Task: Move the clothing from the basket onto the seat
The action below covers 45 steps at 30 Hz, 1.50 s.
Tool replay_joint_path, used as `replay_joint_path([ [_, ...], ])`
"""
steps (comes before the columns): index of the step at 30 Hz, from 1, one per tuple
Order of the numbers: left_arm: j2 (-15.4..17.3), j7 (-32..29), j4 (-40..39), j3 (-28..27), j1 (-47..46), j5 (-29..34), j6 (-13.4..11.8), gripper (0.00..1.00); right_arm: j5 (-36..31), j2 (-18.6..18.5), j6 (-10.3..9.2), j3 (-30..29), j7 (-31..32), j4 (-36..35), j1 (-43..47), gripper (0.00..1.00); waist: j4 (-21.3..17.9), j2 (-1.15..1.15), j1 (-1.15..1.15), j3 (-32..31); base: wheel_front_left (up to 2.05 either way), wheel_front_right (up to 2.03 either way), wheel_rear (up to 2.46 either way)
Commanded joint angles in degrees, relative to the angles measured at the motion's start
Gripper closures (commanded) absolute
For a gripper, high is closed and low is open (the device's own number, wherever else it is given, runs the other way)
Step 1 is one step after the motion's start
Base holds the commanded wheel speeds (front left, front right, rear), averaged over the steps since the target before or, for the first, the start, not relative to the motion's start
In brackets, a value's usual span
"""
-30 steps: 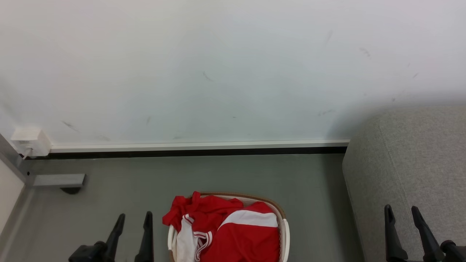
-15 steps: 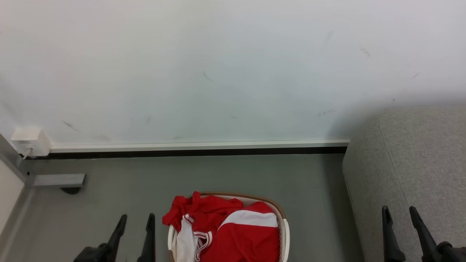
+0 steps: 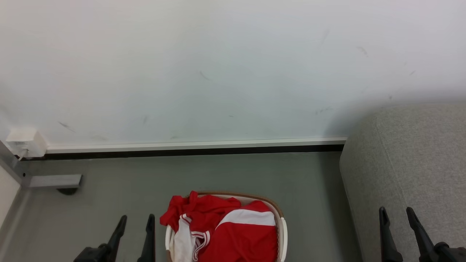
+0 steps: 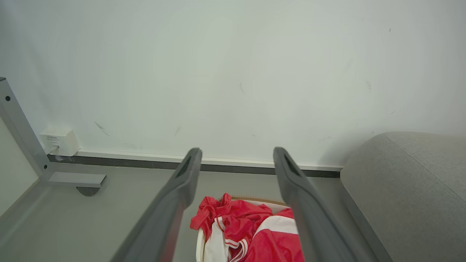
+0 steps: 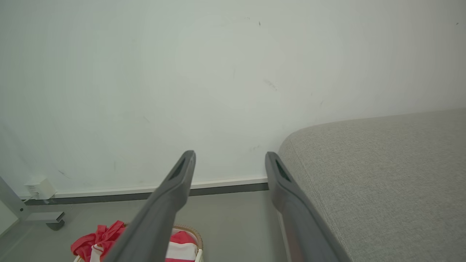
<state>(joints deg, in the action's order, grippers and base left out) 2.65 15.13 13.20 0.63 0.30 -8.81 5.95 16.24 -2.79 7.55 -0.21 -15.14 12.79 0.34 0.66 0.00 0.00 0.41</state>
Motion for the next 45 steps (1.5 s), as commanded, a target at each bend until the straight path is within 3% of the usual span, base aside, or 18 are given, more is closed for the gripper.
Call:
replay_joint_path([
  [1,0.42,0.04,0.25,0.0,0.14,-0.7,0.12,0.0,0.23,-0.19,-0.12,0.29,-0.02,0.07,0.28,0.0,-0.3,0.0,0.0,0.26,0.0,0.0,0.0],
  [9,0.4,0.04,0.96,1.27,-3.34,-0.2,0.81,0.0,-0.14,-0.19,-0.13,1.91,-0.01,-1.1,-2.67,0.0,-3.01,0.0,0.0,4.99,0.0,0.0,0.0],
  [18,2.69,0.03,5.59,7.85,-15.89,2.87,1.56,0.0,-0.69,-0.15,-0.12,3.81,0.01,-5.07,-9.65,0.0,-8.69,0.0,0.0,20.55,0.0,0.0,0.0],
  [25,8.46,0.03,16.78,18.01,-29.07,0.53,1.49,0.0,0.49,-0.14,-0.12,4.96,0.01,-8.41,-15.44,0.0,-12.18,0.0,0.0,33.5,0.0,0.0,0.0],
  [31,11.31,-0.06,27.14,23.47,-38.54,-2.29,1.46,0.0,1.66,-0.12,-0.12,6.21,0.01,-10.28,-18.48,0.0,-14.39,0.0,0.0,40.17,0.0,0.0,0.0],
  [45,15.24,-0.38,43.68,24.69,-51.16,-4.72,1.34,0.0,3.76,-0.12,-0.12,7.66,0.0,-12.98,-20.95,0.0,-17.47,0.0,0.0,48.88,0.0,0.0,0.0],
])
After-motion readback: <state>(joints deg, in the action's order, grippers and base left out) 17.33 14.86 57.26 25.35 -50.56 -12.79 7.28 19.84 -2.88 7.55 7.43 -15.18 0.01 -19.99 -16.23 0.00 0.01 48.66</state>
